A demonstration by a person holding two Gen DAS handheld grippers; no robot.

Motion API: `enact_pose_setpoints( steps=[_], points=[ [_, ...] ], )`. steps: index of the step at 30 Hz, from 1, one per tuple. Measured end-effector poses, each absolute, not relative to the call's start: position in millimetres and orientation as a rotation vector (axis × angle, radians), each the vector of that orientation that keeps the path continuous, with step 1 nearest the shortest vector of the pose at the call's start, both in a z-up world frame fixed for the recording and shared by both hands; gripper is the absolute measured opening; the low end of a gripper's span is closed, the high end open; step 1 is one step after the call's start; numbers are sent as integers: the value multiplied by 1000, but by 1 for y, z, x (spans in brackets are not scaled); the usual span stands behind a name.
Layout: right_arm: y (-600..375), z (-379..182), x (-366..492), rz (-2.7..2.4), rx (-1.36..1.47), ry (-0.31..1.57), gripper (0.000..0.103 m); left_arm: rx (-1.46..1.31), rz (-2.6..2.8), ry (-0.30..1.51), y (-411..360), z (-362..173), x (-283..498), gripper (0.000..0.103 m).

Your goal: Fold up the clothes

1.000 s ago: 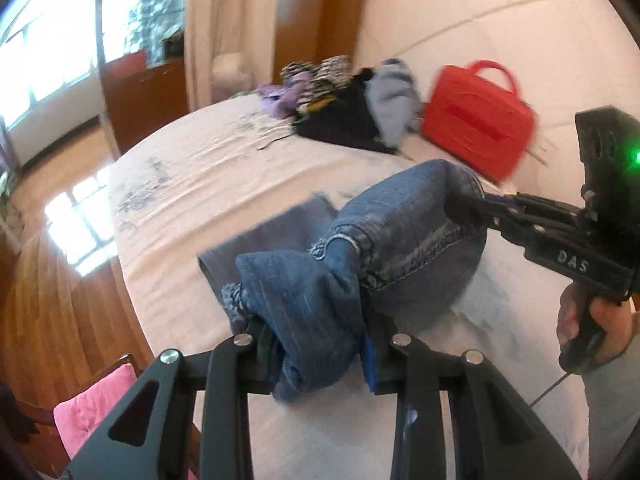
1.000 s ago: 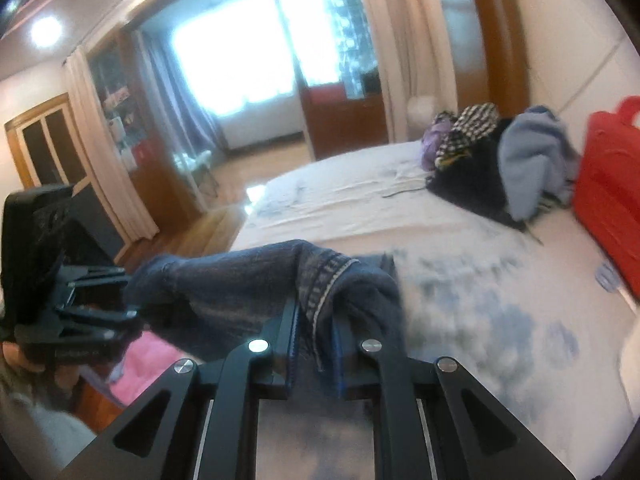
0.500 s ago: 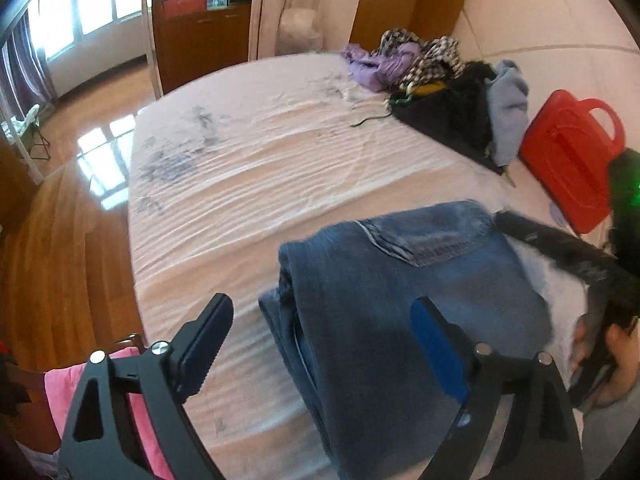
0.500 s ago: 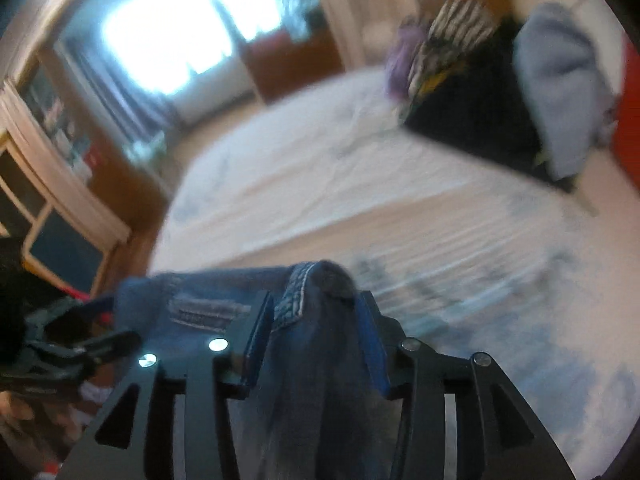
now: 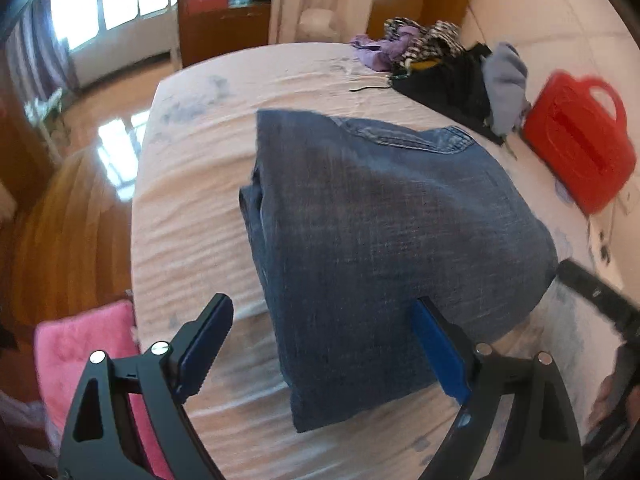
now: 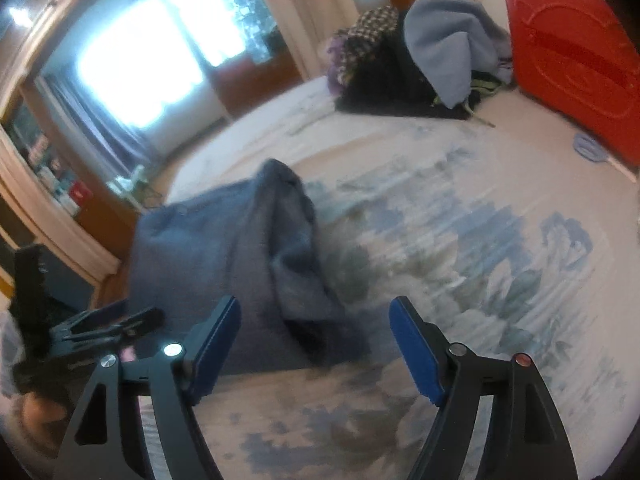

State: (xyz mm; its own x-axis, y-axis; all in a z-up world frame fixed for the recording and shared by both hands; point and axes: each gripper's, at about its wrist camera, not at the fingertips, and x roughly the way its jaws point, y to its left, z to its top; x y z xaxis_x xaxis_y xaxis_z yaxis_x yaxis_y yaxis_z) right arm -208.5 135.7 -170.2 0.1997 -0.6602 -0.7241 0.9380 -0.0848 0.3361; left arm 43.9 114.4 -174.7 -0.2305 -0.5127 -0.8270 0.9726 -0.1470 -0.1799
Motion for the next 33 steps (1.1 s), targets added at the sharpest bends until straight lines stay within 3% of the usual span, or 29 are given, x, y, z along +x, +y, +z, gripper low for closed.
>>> enact_pose_setpoints(
  steps=[6,8,9,10,11,12,13,14,19,23,25,27,29,30,31,33],
  points=[
    [148,-172,-200,-1352,889,347,77,715,-1649,932,116,-185,49,91],
    [147,-173,-195,-1328,872,368,72,715,-1648,944,115,-188,48,91],
    [145,-174,-192,-1325,861,386,62,718,-1650,945,115,-189,46,91],
    [142,-175,-189,-1328,849,402,59,718,-1659,945,115,-189,45,89],
    [139,-176,-187,-1330,845,408,58,713,-1675,947,116,-188,44,83],
    [135,-178,-186,-1322,852,409,43,708,-1690,950,116,-187,43,67],
    [131,-180,-186,-1308,865,408,21,713,-1697,947,117,-187,41,52],
    [128,-184,-187,-1302,896,403,19,726,-1698,939,117,-188,39,46],
    [120,-227,-219,-1266,1202,287,17,796,-1685,983,116,-201,39,43],
    [133,-183,-207,-1342,1048,368,25,812,-1706,1012,116,-169,48,43],
    [134,-151,-201,-1337,941,332,34,766,-1746,965,112,-144,50,55],
    [117,-137,-192,-1296,902,327,34,707,-1775,928,97,-125,47,62],
    [97,-129,-183,-1255,872,335,34,691,-1768,877,75,-119,39,62],
    [86,-129,-177,-1234,866,348,27,714,-1756,874,64,-124,35,62],
    [72,-134,-170,-1207,880,371,13,738,-1744,870,53,-129,31,58],
    [50,-152,-161,-1190,929,424,7,818,-1687,875,34,-153,27,39]
  ],
)
